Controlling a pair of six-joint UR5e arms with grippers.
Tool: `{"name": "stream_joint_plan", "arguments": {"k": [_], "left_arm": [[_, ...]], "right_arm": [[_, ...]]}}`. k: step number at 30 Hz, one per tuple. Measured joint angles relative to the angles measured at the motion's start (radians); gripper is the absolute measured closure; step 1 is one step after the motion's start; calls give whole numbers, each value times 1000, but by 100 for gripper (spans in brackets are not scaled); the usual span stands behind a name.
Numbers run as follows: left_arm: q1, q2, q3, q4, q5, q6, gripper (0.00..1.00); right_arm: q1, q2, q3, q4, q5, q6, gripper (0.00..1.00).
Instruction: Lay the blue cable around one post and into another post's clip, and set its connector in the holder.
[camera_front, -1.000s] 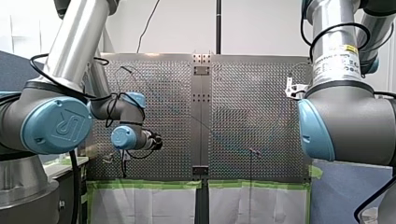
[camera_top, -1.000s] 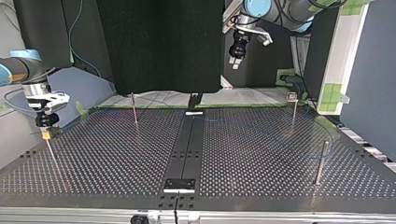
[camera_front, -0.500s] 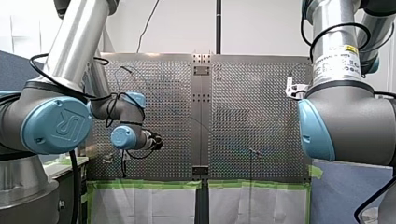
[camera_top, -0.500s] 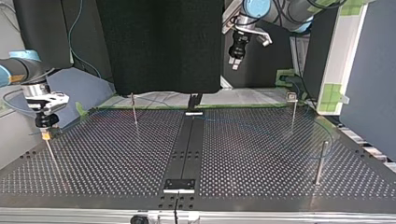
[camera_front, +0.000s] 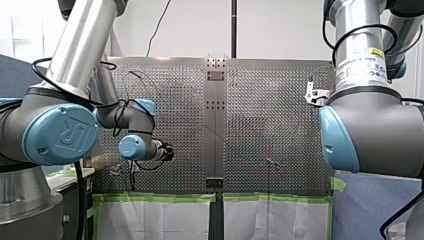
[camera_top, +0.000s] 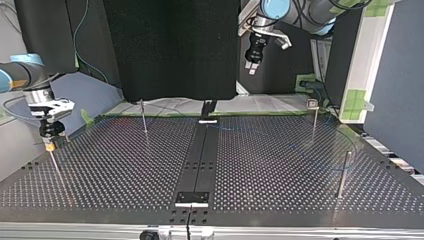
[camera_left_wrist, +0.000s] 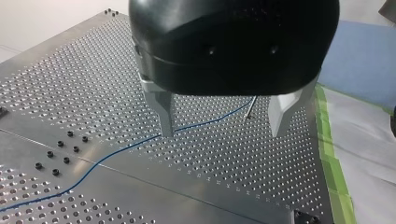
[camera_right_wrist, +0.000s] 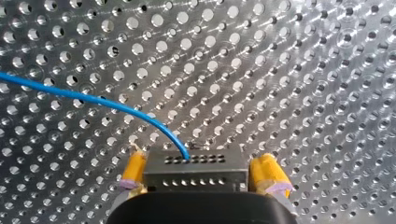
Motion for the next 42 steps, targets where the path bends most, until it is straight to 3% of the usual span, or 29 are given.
{"name": "stream_joint_plan", "arguments": {"k": [16, 42], "left_arm": [[0, 0, 0, 0, 0, 0, 0], [3, 0, 0, 0, -2, 0, 0]], "right_arm": [[-1, 2, 0, 9, 11, -2, 0], [4, 4, 0, -17, 29, 1, 0]]}}
